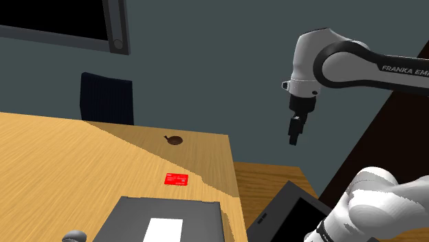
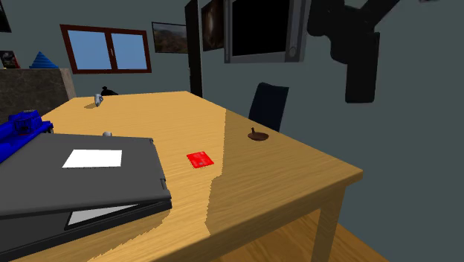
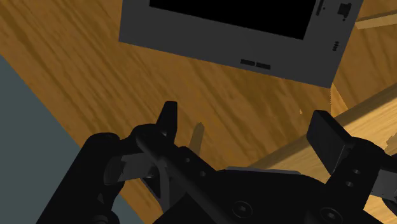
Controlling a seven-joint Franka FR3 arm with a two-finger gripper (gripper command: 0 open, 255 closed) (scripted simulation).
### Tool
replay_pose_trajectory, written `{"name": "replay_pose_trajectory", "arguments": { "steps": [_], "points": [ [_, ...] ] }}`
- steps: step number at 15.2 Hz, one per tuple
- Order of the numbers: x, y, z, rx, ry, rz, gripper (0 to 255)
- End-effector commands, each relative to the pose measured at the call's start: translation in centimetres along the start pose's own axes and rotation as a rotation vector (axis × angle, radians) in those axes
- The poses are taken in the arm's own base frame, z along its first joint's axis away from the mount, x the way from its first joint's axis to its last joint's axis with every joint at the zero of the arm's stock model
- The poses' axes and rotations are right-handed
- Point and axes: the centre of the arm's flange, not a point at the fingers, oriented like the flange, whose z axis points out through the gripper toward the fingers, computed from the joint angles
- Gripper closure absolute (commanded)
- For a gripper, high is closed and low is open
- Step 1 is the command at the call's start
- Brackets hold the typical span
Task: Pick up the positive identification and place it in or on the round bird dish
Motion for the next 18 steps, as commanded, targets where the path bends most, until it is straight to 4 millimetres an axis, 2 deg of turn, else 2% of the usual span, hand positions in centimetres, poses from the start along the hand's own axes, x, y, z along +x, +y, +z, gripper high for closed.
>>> {"name": "replay_pose_trajectory", "arguments": {
  "steps": [1, 10, 18],
  "points": [
    [0.0, 0.0, 0.0, 0.0, 0.0, 0.0, 0],
    [6.4, -3.8, 5.9, 0.042, 0.192, -0.17, 0],
    [12.4, -8.3, 9.9, 0.08, 0.363, -0.32, 0]
  ]
}}
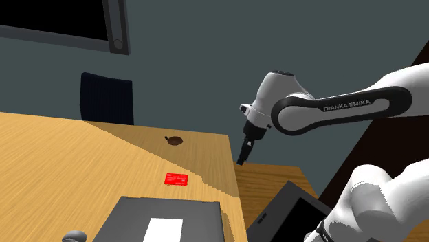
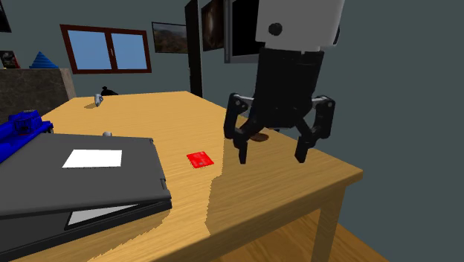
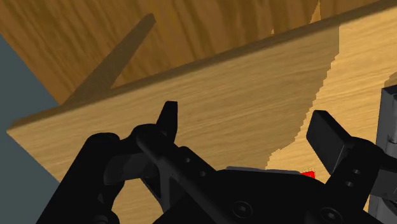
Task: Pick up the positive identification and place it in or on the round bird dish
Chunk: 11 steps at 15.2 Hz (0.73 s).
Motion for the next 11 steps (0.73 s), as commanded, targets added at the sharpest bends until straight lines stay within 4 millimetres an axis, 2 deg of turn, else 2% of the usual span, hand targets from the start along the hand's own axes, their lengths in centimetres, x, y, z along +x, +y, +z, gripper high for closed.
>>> {"name": "replay_pose_trajectory", "arguments": {
  "steps": [1, 11],
  "points": [
    [1.4, -0.8, 1.4, 0.008, 0.048, -0.038, 0],
    [8.7, -5.4, 7.5, 0.055, 0.262, -0.227, 0]
  ]
}}
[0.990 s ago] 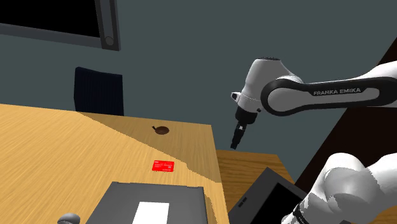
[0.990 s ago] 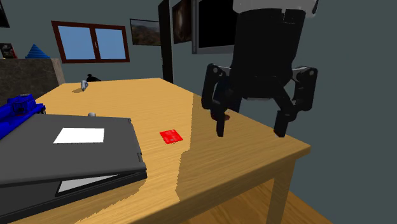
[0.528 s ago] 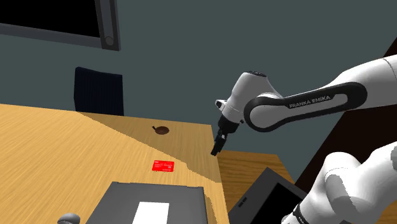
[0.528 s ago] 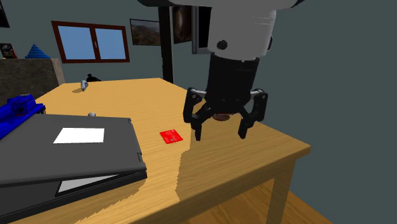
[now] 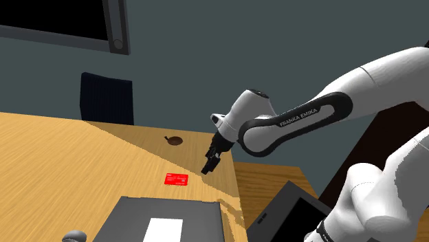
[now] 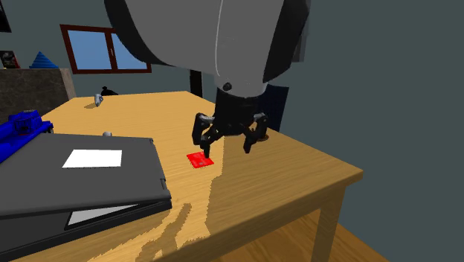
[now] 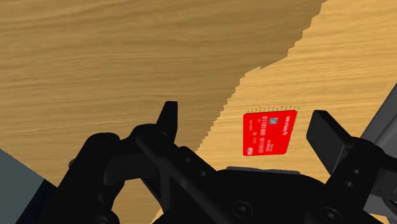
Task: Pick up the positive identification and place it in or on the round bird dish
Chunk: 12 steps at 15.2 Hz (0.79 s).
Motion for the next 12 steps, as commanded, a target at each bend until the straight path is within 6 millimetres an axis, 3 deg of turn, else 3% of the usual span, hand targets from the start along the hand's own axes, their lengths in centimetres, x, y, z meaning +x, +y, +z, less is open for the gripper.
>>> {"name": "replay_pose_trajectory", "arguments": {
  "steps": [1, 8, 12],
  "points": [
    [1.3, -0.9, 1.6, 0.008, 0.045, -0.038, 0],
    [6.3, -4.0, 6.1, 0.041, 0.194, -0.17, 0],
    [6.9, -4.2, 7.8, 0.042, 0.201, -0.176, 0]
  ]
}}
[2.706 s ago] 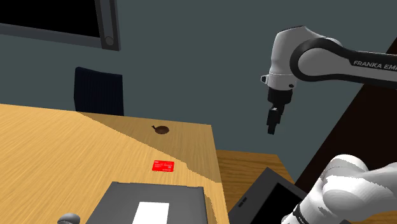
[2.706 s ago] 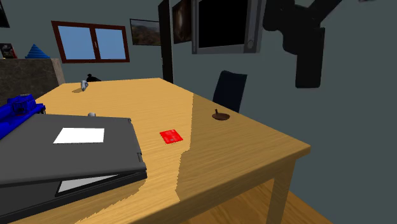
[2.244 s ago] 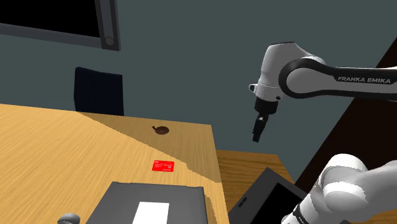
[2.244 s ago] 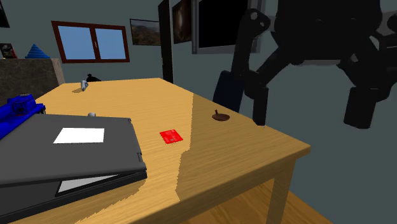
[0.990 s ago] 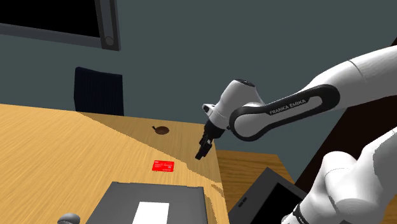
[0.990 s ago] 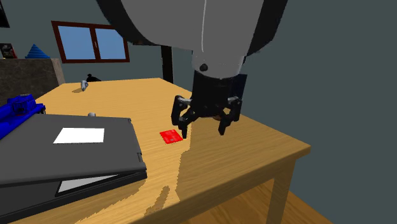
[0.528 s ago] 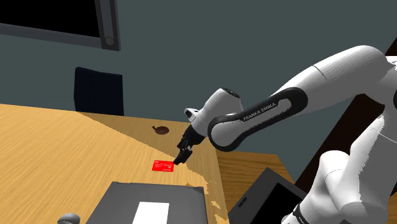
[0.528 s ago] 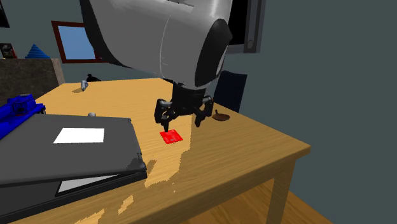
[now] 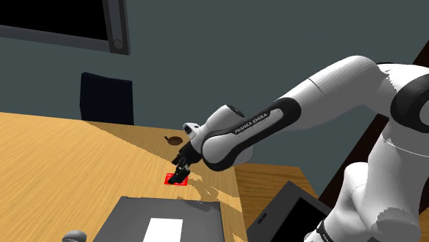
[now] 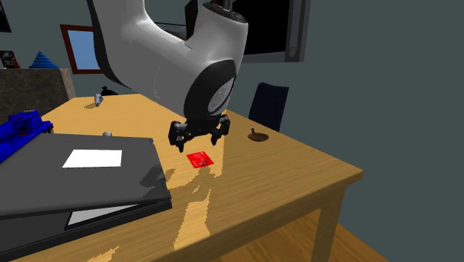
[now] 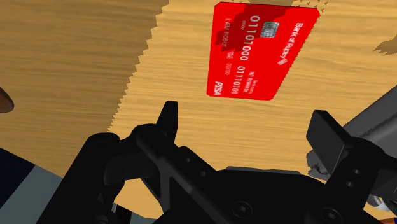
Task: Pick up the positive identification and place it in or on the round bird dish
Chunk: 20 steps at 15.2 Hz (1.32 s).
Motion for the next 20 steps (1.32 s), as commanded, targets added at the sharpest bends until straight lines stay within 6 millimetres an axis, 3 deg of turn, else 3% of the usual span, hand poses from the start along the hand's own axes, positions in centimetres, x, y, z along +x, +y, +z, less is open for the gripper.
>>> {"name": "replay_pose_trajectory", "arguments": {
  "steps": [1, 4, 12, 13, 20],
  "points": [
    [0.0, -0.2, 1.2, 0.0, 0.002, -0.001, 0],
    [0.0, -0.2, 3.0, 0.0, 0.002, -0.001, 0],
    [0.0, -0.2, 3.0, 0.0, 0.002, -0.001, 0],
    [0.0, -0.2, 3.0, 0.0, 0.002, -0.001, 255],
    [0.1, -0.2, 3.0, 0.0, 0.002, -0.001, 255]
  ]
}}
